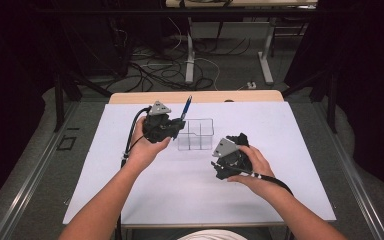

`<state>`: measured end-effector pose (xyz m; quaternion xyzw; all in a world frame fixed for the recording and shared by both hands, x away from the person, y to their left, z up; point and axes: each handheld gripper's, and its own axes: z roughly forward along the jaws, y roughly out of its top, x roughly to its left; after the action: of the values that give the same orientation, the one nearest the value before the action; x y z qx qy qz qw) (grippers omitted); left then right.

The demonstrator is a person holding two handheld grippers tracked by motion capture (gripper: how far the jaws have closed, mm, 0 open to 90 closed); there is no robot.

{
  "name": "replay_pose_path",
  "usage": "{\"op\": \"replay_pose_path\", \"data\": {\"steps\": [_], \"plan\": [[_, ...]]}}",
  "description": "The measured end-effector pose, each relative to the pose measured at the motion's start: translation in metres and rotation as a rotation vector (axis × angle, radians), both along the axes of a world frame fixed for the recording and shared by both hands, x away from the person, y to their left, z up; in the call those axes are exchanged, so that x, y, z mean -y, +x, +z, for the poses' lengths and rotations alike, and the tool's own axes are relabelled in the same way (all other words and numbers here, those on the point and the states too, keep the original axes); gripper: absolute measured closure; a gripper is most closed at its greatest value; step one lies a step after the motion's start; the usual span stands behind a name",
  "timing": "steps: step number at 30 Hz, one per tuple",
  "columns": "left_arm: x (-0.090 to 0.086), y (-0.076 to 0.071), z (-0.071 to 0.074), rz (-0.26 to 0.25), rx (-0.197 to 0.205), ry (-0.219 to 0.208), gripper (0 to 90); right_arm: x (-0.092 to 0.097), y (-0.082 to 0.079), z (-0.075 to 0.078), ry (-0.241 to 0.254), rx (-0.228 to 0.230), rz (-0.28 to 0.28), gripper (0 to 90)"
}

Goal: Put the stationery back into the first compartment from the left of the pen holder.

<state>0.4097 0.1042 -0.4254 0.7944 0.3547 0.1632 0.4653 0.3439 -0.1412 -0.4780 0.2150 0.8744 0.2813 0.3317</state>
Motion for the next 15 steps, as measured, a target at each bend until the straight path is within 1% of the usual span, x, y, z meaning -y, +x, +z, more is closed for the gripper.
{"op": "replay_pose_path", "data": {"steps": [1,3,4,5,6,7,10,12,14,15], "plan": [[0.0,0.001,0.0,0.002,0.004,0.001,78.9,0.002,0.001,-0.001,0.018,-0.006,-0.006,2.8],[0.0,0.004,0.001,0.009,0.002,-0.001,78.8,0.005,0.004,-0.001,0.036,-0.018,-0.021,0.7],[0.001,0.005,0.0,0.015,0.011,-0.005,78.9,0.007,0.004,-0.001,0.047,-0.024,-0.032,0.0],[0.001,0.006,0.0,0.018,0.009,-0.007,78.9,0.008,0.005,0.0,0.057,-0.027,-0.041,0.0],[0.001,0.008,0.0,0.022,0.016,-0.012,78.9,0.009,0.005,0.0,0.07,-0.034,-0.055,0.0],[0.0,0.009,0.0,0.023,0.013,-0.009,78.9,0.011,0.006,0.0,0.078,-0.035,-0.06,0.0],[0.001,0.012,-0.002,0.036,0.021,-0.017,78.8,0.014,0.008,-0.001,0.114,-0.048,-0.084,0.0],[0.002,0.014,-0.004,0.049,0.032,-0.025,78.8,0.016,0.009,-0.002,0.136,-0.058,-0.097,0.0],[0.002,0.016,-0.004,0.052,0.029,-0.022,78.8,0.018,0.01,-0.003,0.153,-0.07,-0.11,0.0],[0.002,0.016,-0.005,0.058,0.031,-0.025,78.8,0.019,0.011,-0.005,0.168,-0.067,-0.109,0.0]]}}
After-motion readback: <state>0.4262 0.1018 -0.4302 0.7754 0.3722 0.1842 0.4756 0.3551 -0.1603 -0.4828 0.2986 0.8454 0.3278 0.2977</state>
